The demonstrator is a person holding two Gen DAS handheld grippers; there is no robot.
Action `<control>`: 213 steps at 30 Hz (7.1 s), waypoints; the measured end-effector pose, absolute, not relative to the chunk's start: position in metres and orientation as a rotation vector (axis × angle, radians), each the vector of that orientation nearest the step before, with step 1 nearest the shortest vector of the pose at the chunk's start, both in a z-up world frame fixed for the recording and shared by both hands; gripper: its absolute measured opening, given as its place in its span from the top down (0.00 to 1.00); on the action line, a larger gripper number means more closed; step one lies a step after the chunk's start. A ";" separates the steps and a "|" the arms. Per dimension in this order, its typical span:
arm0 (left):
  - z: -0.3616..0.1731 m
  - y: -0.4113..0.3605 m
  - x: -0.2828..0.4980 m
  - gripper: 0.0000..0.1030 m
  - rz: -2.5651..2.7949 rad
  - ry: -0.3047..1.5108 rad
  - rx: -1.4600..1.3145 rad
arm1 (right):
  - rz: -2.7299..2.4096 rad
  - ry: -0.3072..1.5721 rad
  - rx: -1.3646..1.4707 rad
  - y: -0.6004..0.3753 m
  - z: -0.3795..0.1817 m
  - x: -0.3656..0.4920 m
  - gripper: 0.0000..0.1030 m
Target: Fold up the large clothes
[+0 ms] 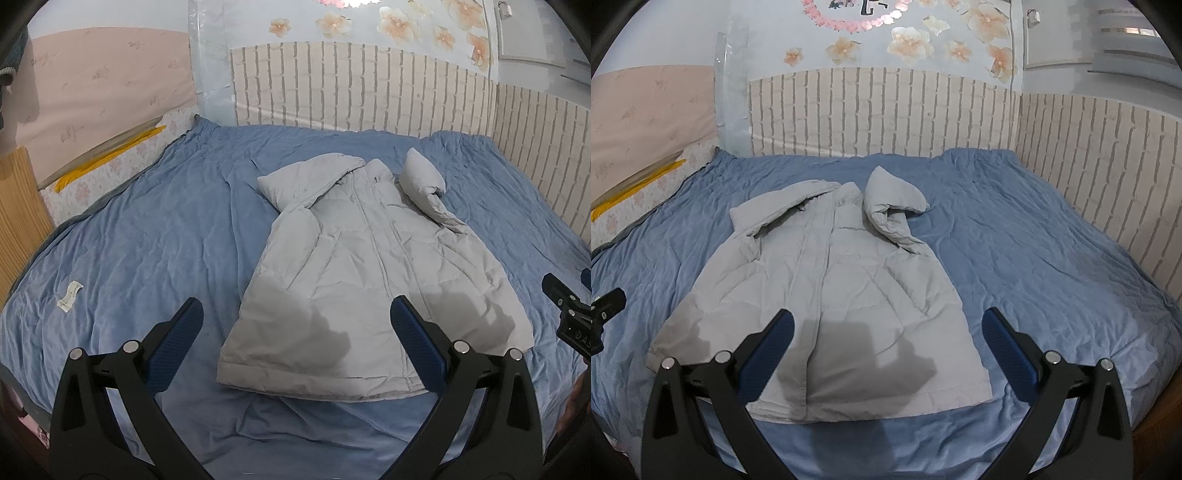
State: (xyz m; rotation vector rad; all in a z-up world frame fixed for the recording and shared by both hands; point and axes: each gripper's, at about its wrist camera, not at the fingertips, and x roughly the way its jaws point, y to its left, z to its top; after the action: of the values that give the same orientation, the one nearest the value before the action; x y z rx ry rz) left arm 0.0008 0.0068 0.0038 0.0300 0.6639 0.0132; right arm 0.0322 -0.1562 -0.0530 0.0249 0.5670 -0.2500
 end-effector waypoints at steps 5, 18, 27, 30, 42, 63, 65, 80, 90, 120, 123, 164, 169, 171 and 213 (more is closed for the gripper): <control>0.005 0.008 0.001 0.03 0.013 0.664 0.031 | -0.251 0.567 0.031 -0.153 -0.054 0.031 0.02; 0.005 0.009 0.001 0.03 0.021 0.663 0.036 | -0.252 0.573 0.041 -0.154 -0.055 0.029 0.02; 0.005 0.010 -0.001 0.03 0.027 0.665 0.035 | -0.253 0.573 0.043 -0.156 -0.055 0.030 0.02; 0.005 0.010 -0.001 0.03 0.027 0.666 0.032 | -0.252 0.572 0.043 -0.156 -0.055 0.030 0.02; 0.003 0.011 -0.001 0.03 0.032 0.665 0.033 | -0.253 0.582 0.041 -0.158 -0.056 0.030 0.02; -0.033 0.020 0.018 0.03 0.032 0.751 0.065 | -0.264 0.715 0.036 -0.184 -0.101 0.056 0.02; -0.048 0.028 0.029 0.03 0.030 0.789 0.057 | -0.301 0.737 -0.009 -0.192 -0.112 0.064 0.02; -0.147 0.044 0.122 0.12 -0.033 0.991 0.033 | -0.329 0.954 0.072 -0.285 -0.208 0.132 0.02; -0.157 0.038 0.117 0.76 -0.122 1.041 -0.008 | -0.163 0.961 0.088 -0.259 -0.212 0.127 0.89; -0.092 0.057 0.121 0.20 -0.121 0.950 0.062 | -0.228 0.963 0.103 -0.260 -0.126 0.159 0.17; -0.082 0.053 0.152 0.12 -0.104 0.932 0.081 | -0.221 0.925 0.118 -0.255 -0.114 0.192 0.17; -0.139 -0.001 0.416 0.16 0.011 1.026 0.287 | -0.616 1.091 0.090 -0.435 -0.142 0.400 0.20; -0.139 -0.044 0.439 0.13 -0.010 0.995 0.332 | -0.539 1.054 0.054 -0.394 -0.139 0.372 0.19; -0.140 -0.069 0.459 0.13 -0.003 0.984 0.357 | -0.485 1.039 0.042 -0.377 -0.140 0.367 0.19; -0.103 0.036 0.395 0.19 -0.044 0.897 0.188 | -0.156 0.978 -0.126 -0.194 -0.153 0.409 0.19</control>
State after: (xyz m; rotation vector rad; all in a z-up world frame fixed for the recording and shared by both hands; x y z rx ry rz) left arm 0.3953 0.0358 -0.1033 0.1881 0.8970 -0.0444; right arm 0.4093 -0.1941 -0.1528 -0.1262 0.9777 -0.1561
